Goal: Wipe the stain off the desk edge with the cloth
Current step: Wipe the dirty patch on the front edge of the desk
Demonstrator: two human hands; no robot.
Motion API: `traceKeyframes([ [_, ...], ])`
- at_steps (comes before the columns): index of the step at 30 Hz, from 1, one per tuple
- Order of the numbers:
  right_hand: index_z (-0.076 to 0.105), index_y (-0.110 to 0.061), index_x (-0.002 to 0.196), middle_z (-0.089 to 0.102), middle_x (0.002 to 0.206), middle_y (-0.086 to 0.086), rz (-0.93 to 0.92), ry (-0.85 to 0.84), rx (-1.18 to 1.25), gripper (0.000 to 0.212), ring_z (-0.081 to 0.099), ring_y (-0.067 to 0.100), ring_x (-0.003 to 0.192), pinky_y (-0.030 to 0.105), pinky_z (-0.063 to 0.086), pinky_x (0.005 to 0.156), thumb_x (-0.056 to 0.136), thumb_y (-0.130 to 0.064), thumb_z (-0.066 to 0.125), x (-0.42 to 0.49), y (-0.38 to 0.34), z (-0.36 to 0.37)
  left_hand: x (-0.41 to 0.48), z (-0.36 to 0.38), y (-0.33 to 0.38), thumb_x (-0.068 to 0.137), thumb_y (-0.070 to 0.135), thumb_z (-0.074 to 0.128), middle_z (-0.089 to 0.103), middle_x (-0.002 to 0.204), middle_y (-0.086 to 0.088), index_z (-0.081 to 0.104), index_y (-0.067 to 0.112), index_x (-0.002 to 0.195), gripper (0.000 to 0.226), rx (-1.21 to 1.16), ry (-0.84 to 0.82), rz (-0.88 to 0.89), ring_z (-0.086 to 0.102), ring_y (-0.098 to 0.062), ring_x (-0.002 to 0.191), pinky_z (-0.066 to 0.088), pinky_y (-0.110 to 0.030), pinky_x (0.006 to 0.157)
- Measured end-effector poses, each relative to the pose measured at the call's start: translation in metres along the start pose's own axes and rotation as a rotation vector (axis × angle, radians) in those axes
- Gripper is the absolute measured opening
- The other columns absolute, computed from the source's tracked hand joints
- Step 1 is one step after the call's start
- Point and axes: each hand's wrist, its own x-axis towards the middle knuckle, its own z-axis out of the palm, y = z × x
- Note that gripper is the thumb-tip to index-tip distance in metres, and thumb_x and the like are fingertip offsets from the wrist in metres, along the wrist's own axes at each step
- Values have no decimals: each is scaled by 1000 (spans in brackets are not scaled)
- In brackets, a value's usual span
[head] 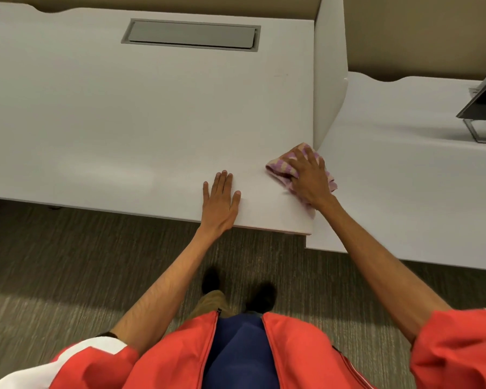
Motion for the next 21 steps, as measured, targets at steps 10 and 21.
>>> traceKeyframes([
  [10,52,-20,140,45,152,3,49,73,13,45,16,34,150,66,7,114,95,-27,56,0,-34,17,-17,-13,-25,106,22,34,31,160,-5,35,12,151,47,-286,110,-21,24,-18,149,17,-36,125],
  [21,48,-20,143,39,156,1,-102,-5,34,49,12,30,152,60,-4,118,94,-16,50,-10,-130,50,-22,-31,-67,103,11,37,37,157,-9,44,10,145,43,-235,237,-88,26,-21,148,19,-39,124],
])
